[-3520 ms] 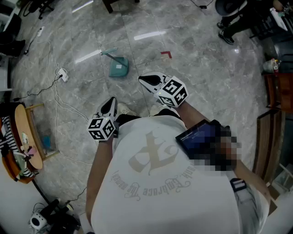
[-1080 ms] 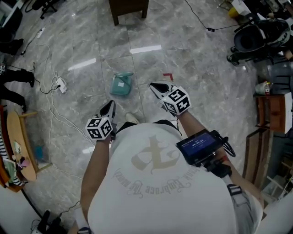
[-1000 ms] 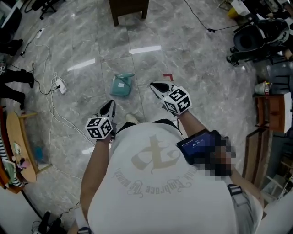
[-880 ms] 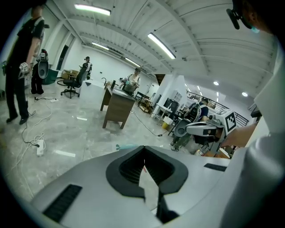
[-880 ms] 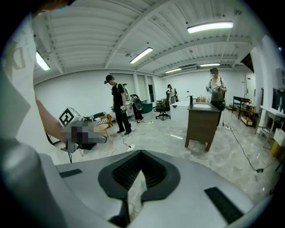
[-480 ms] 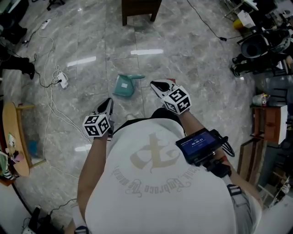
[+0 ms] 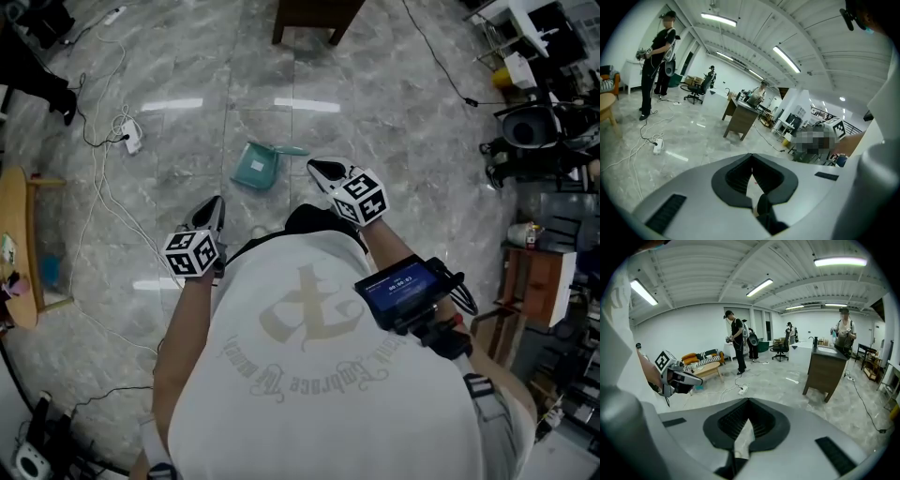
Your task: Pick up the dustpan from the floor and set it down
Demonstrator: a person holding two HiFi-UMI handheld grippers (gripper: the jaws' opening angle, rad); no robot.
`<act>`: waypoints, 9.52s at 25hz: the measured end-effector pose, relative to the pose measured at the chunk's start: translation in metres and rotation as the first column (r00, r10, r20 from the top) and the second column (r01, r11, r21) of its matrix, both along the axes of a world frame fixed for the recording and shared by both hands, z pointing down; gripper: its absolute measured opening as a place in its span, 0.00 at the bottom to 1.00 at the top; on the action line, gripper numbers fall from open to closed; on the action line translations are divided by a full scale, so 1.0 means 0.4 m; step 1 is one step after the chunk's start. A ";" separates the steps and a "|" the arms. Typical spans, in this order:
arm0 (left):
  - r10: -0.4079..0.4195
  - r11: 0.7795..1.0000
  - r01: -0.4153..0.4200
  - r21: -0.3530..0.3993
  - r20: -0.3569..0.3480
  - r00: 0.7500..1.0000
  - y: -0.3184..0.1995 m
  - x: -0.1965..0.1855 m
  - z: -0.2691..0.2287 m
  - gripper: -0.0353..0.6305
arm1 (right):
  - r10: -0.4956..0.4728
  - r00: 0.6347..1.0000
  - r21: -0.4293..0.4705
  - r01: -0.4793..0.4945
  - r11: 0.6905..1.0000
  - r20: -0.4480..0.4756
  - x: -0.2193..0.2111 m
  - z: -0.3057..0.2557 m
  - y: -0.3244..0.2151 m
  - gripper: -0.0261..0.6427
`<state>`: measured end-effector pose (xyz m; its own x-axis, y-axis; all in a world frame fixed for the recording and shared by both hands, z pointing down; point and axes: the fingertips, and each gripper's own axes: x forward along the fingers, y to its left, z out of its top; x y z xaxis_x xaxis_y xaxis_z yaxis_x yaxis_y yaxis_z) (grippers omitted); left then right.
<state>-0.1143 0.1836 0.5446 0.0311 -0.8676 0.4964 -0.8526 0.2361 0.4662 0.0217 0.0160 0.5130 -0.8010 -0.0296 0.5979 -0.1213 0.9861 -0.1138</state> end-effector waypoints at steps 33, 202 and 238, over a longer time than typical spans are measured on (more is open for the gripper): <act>-0.481 0.871 0.479 -0.111 0.007 0.876 0.100 -0.100 0.035 0.07 | -0.484 0.791 -0.130 0.472 0.872 -0.374 -0.257 0.404 -0.086 0.23; 0.326 0.943 -0.323 -0.076 0.032 0.945 -0.449 -0.288 0.016 0.07 | 0.057 0.883 0.012 -0.058 0.998 -0.466 -0.127 0.108 -0.409 0.18; 0.115 0.963 -0.099 -0.249 0.049 0.992 -0.650 -0.282 0.034 0.07 | 0.105 0.807 -0.018 -0.141 0.990 -0.581 -0.038 0.517 -0.836 0.18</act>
